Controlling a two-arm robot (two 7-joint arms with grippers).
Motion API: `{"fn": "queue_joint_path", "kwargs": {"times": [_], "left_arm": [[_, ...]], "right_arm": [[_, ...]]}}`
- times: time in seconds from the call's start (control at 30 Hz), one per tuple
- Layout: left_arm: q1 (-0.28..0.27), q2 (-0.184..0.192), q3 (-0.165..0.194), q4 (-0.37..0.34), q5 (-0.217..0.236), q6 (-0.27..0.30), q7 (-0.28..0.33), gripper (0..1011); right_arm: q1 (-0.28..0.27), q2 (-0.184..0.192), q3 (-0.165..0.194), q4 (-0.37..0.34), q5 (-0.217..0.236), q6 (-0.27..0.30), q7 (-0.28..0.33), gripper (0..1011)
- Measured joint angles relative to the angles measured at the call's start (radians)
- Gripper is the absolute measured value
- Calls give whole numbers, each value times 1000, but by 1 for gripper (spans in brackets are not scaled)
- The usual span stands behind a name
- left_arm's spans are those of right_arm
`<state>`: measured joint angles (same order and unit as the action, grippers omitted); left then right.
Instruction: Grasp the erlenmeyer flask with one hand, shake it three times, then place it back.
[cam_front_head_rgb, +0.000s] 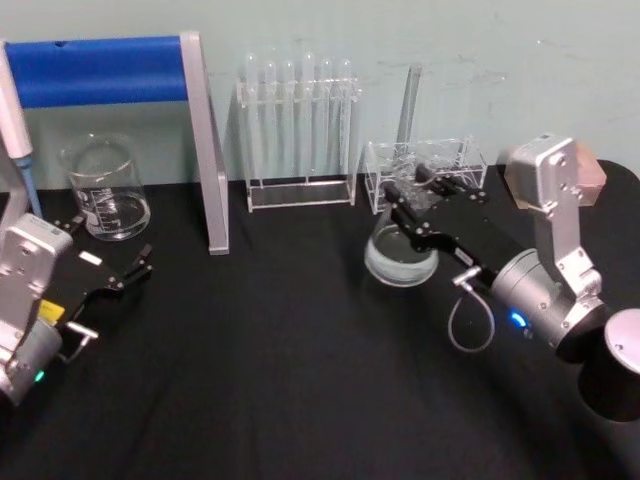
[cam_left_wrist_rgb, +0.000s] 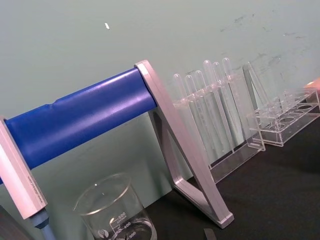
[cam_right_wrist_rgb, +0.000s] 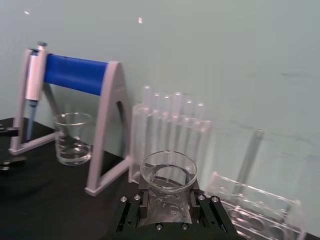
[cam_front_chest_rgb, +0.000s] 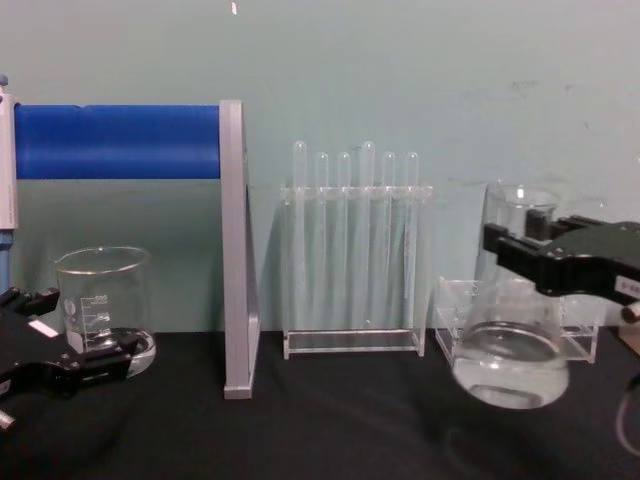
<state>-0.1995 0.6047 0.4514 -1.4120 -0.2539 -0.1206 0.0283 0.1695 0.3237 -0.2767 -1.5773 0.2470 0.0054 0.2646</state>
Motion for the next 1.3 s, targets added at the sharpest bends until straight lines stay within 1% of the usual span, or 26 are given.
{"fn": "queue_joint_path", "kwargs": {"times": [0.3, 0.5, 0.63, 0.8, 1.03, 1.3], "left_arm": [[0, 0, 0, 0, 0, 0, 0, 1001], [0, 0, 0, 0, 0, 0, 0, 1001], [0, 0, 0, 0, 0, 0, 0, 1001], [0, 0, 0, 0, 0, 0, 0, 1001], [0, 0, 0, 0, 0, 0, 0, 1001], [0, 0, 0, 0, 0, 0, 0, 1001]], "right_arm": [[3, -12, 47, 23, -24, 1, -23, 449], [4, -21, 64, 30, -37, 2, -26, 449], [3, -27, 67, 29, -40, 5, -21, 449], [-1, -33, 65, 23, -41, 6, -7, 449], [-11, -37, 47, 3, -33, 11, 21, 449], [-24, -35, 8, -22, -13, 17, 59, 449]]}}
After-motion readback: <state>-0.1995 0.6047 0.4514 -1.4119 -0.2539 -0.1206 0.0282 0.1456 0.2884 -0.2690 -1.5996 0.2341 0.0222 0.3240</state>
